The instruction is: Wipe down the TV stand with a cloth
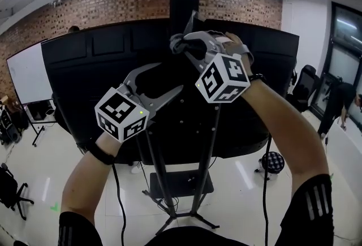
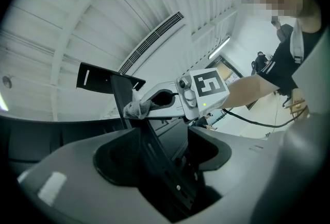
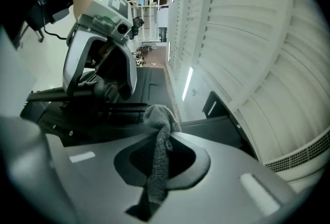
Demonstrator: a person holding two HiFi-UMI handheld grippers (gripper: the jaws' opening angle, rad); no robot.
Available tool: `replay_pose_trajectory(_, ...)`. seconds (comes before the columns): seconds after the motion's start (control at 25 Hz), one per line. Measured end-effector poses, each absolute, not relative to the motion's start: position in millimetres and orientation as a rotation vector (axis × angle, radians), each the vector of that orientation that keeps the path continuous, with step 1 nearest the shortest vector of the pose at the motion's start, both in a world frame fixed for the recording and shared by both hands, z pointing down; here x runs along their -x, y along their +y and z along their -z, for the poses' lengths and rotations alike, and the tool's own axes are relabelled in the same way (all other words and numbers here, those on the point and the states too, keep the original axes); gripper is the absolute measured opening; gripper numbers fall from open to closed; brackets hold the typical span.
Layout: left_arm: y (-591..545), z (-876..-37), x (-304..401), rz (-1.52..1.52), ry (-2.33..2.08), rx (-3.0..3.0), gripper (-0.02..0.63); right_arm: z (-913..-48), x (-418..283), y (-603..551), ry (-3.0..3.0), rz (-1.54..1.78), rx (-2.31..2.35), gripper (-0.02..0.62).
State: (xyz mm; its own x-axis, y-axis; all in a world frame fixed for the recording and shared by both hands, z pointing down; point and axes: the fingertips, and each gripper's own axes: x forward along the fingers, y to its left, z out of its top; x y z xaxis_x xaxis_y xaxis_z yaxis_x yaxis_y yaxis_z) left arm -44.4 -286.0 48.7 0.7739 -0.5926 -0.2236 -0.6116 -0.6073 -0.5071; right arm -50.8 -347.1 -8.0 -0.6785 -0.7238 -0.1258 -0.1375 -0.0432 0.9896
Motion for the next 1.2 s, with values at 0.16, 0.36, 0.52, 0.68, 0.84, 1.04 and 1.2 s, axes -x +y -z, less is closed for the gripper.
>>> replay_pose_trajectory(0.16, -280.7, -66.6, 44.2, -0.054, 0.898, 2.408, 0.308, -25.0, 52.4, -348.3, -1.771, 1.739, -0.872, 0.02)
replay_pose_trajectory(0.36, -276.2, -88.1, 45.4, -0.042, 0.912, 2.407, 0.308, -57.0, 55.7, -352.0, -1.791, 1.628, -0.865, 0.02)
replay_pose_trajectory(0.52, -278.1, -110.3, 47.2, -0.038, 0.925, 2.433, 0.308, -85.3, 57.6, -353.4, -1.769, 1.562, -0.845, 0.02)
replay_pose_trajectory(0.68, -277.9, -131.2, 49.7, -0.035, 0.945, 2.451, 0.308, -114.3, 60.3, -353.2, -1.642, 1.581, -0.798, 0.02)
replay_pose_trajectory(0.84, -273.1, -152.0, 48.9, -0.01, 0.954, 2.445, 0.308, -144.2, 61.9, -353.6, -1.554, 1.587, -0.77, 0.02)
replay_pose_trajectory(1.04, -268.8, -179.4, 48.7, -0.003, 0.962, 2.478, 0.308, -173.1, 64.3, -353.3, -1.44, 1.625, -0.757, 0.02)
replay_pose_trajectory(1.2, -268.4, -202.3, 52.8, -0.005, 0.98, 2.523, 0.308, -198.1, 64.4, -352.1, -1.438, 1.611, -0.743, 0.02)
